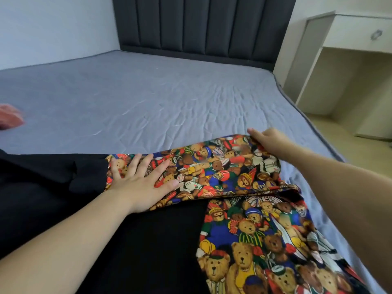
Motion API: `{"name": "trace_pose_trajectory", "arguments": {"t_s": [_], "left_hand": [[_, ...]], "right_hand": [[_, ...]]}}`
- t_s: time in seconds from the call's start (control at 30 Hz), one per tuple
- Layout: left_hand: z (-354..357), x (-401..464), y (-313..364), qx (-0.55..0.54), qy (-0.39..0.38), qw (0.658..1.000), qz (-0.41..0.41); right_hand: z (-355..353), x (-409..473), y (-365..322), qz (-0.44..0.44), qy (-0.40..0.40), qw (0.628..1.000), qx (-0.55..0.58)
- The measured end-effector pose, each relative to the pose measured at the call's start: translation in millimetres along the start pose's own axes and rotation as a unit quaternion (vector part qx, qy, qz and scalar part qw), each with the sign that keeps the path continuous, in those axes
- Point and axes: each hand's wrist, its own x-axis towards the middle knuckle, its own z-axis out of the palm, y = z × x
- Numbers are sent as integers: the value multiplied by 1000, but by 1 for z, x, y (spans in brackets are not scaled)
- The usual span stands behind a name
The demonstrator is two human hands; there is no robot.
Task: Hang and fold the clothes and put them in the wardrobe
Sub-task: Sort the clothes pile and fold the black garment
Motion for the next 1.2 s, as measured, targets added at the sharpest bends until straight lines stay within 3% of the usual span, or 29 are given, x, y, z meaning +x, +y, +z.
{"name": "trace_pose_trajectory", "arguments": {"t_s": [0.07,0.1,0.2,0.27,0.37,0.5,0.57,0.63,0.73,0.8,0.87,0.97,1.07,1.2], "left_hand": [[-3,-4,-8,-11,-25,999,-19],[-5,-6,-10,-13,-44,999,-28],[-20,-1,-8,-44,-99,993,-54],[-35,16,8,-88,-46,993,-63],[-50,45,48,-135,121,983,-19],[-56,66,100,-202,114,965,125],[-57,66,110,-177,189,950,172],[-53,60,108,-136,256,940,182],[-29,49,95,-42,177,974,138],[-19,49,88,8,144,985,99],[-15,56,84,32,139,988,59],[-9,65,79,31,113,993,19],[-4,72,76,11,102,995,18],[-3,76,71,-9,107,994,3]], "right_hand": [[15,-10,12,-11,-1,998,-58],[20,-14,15,-20,0,999,-34],[23,-19,16,-36,-34,980,193],[17,-22,18,-62,-56,973,215],[7,-31,11,-43,-93,965,242],[-11,-34,6,25,-151,922,356],[-18,-34,8,38,-186,910,368],[-17,-31,10,40,-180,951,249],[6,-27,-1,29,-135,990,-26],[24,-23,-9,-56,-94,961,-255],[34,-19,-12,-123,-2,913,-389],[44,-26,-12,-137,96,898,-407],[45,-28,-16,-103,111,905,-398],[43,-55,-18,-128,196,938,-254]]}}
